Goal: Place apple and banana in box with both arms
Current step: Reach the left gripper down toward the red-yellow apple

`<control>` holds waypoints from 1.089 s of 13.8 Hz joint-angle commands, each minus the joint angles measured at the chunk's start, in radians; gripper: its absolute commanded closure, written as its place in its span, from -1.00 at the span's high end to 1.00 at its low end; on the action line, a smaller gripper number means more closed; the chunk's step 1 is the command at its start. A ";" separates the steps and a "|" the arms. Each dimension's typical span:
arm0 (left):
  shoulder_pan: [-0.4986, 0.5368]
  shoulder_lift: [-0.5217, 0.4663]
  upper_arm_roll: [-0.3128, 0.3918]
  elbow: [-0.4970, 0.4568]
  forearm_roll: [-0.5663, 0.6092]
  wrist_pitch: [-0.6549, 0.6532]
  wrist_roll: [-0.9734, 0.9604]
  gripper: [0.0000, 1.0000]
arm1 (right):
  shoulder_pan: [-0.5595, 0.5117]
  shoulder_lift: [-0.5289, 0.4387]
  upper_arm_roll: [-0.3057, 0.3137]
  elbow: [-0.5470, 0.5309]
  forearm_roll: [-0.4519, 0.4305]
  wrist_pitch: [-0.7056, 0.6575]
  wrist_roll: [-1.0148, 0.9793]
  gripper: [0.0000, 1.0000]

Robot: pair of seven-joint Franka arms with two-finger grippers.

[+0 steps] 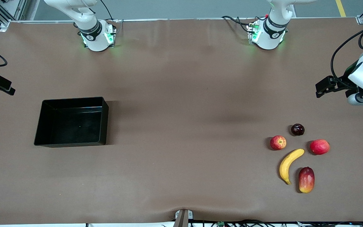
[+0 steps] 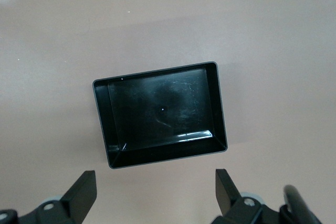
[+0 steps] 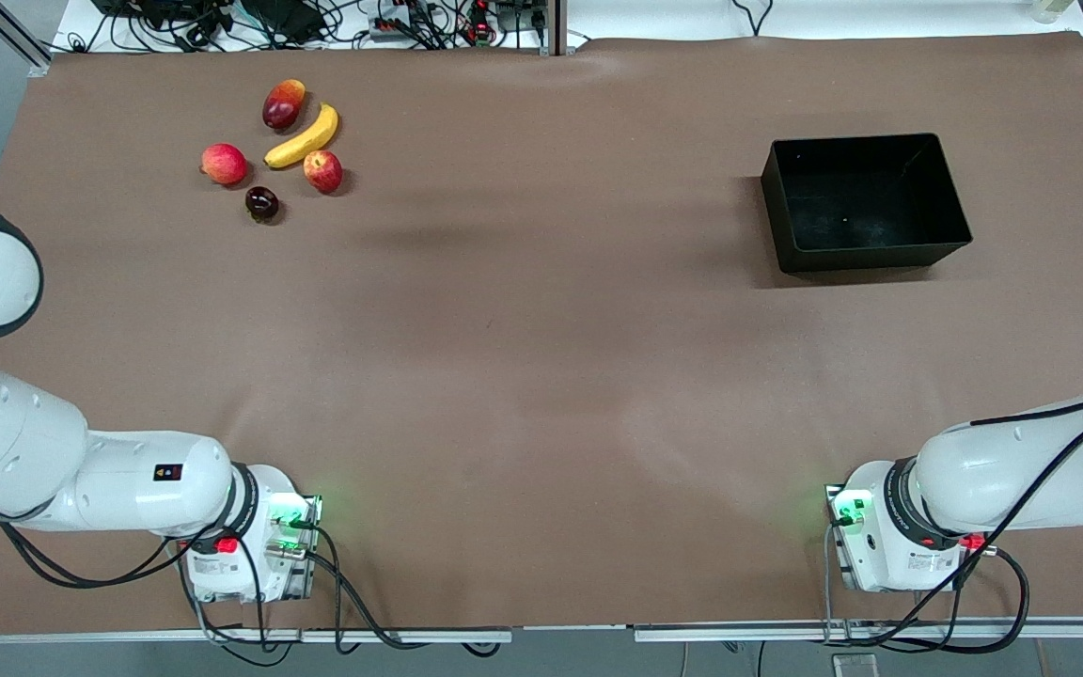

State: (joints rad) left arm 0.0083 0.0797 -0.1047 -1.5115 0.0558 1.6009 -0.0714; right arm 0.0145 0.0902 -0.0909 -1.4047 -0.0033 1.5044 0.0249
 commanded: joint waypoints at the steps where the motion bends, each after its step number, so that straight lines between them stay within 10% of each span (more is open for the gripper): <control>1: 0.001 0.017 -0.001 0.027 0.002 -0.016 -0.004 1.00 | -0.007 0.014 0.002 0.027 0.016 -0.015 0.009 1.00; 15: 0.019 0.268 0.011 0.027 0.015 0.145 -0.007 1.00 | -0.041 0.019 0.000 0.023 0.017 -0.016 0.009 1.00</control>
State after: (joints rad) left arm 0.0180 0.2960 -0.0923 -1.5035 0.0575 1.7136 -0.0737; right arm -0.0116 0.0930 -0.0968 -1.4048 -0.0033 1.5036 0.0278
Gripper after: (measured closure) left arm 0.000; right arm 0.000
